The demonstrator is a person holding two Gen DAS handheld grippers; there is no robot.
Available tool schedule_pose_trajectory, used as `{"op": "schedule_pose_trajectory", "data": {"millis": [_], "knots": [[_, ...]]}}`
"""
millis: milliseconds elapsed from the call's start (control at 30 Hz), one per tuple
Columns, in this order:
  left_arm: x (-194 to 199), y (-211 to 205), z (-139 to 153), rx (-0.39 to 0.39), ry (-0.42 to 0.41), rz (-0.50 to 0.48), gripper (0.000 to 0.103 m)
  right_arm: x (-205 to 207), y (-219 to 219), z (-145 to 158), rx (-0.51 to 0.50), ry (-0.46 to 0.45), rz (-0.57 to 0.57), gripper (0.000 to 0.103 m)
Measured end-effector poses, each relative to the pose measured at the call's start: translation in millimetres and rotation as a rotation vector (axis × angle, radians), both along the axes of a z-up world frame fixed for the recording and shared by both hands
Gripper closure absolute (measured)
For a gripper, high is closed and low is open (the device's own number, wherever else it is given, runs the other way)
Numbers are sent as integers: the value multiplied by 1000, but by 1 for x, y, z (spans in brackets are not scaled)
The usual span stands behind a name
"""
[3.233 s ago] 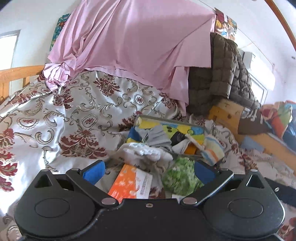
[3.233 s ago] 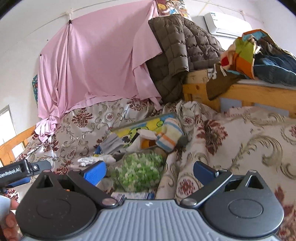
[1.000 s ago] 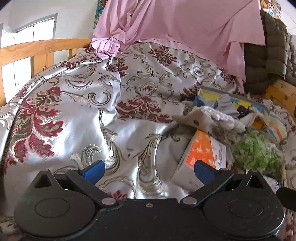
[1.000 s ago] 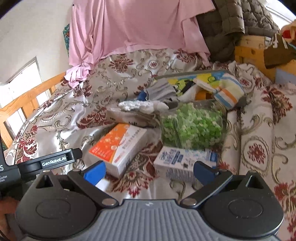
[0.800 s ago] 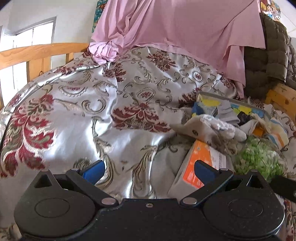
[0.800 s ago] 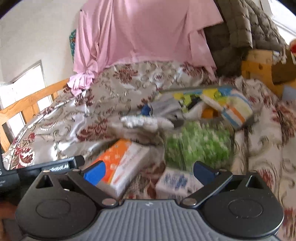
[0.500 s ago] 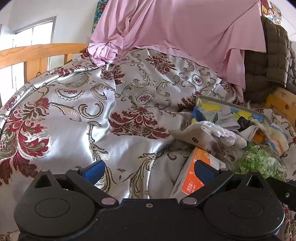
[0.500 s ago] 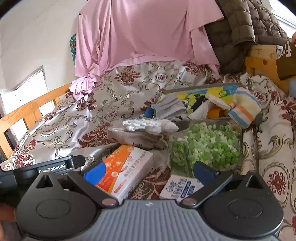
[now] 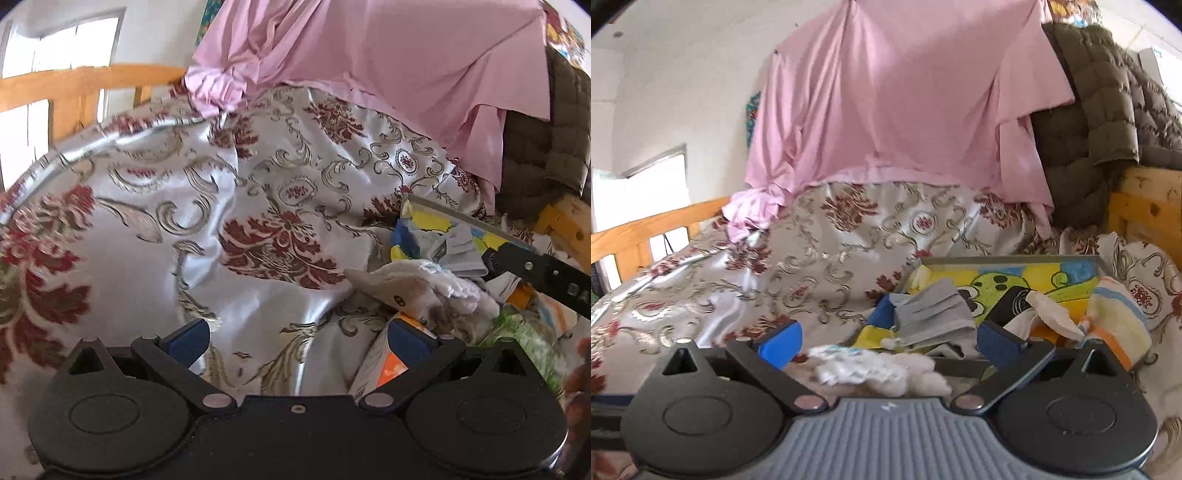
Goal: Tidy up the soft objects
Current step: 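Grasp the white crocheted cloth with the right gripper while the left gripper grasps the tan cloth, then carry the tan cloth and white crocheted cloth over the frog-painting tray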
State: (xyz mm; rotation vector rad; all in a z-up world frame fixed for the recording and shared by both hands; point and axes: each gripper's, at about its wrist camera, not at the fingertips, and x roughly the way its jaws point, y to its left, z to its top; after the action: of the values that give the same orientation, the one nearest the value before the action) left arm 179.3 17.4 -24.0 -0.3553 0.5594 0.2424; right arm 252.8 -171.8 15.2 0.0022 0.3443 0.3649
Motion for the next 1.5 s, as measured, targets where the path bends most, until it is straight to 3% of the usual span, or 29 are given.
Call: {"op": "schedule_pose_trajectory", "data": {"millis": [233, 467, 667, 867, 1033, 1267, 1500], "knots": [[37, 7, -6, -142, 0, -34, 1, 37, -18, -16, 17, 98, 5, 0], [79, 6, -14, -294, -20, -109, 1, 53, -14, -23, -15, 109, 92, 0], [103, 13, -23, -420, -12, -105, 1, 62, -5, -28, -38, 135, 145, 0], [118, 26, -40, -544, 32, -86, 14, 64, 8, -32, -73, 172, 179, 2], [123, 27, -48, -597, 37, -119, 23, 63, 18, -38, -114, 205, 161, 5], [117, 31, -54, -643, 23, -112, 24, 68, 18, -49, -83, 260, 158, 13], [116, 33, -59, -657, 25, -122, 42, 64, 24, -51, -82, 241, 173, 24]]}}
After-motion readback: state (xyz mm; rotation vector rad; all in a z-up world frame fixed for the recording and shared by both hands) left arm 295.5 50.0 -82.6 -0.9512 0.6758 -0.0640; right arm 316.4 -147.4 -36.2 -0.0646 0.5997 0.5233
